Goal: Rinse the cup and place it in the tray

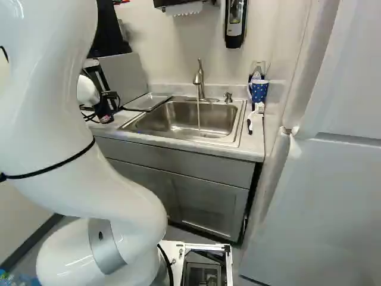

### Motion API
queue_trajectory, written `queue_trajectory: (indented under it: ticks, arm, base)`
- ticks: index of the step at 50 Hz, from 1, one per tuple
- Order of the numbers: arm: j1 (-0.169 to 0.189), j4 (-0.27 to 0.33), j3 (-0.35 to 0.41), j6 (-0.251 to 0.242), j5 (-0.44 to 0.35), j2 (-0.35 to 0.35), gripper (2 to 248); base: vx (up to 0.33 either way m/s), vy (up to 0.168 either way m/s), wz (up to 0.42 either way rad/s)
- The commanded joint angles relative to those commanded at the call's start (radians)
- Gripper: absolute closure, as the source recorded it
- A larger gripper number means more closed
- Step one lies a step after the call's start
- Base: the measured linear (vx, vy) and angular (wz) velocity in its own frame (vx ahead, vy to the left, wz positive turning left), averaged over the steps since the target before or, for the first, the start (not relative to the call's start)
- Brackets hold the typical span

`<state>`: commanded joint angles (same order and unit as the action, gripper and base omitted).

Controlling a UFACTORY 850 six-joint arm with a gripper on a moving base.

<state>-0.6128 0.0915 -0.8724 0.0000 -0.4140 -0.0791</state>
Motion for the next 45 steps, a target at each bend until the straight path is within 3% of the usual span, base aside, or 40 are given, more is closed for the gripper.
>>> queue_trajectory:
  ticks: [16, 45]
  arm:
    - [-0.003, 0.0, 0.046, 0.0, -0.078, 0.01, 3]
    - [0.014, 0.0, 0.09, 0.0, -0.101, -0.011, 3]
  base:
    - [0.0, 0.0, 0.0]
    - [0.0, 0.0, 0.0]
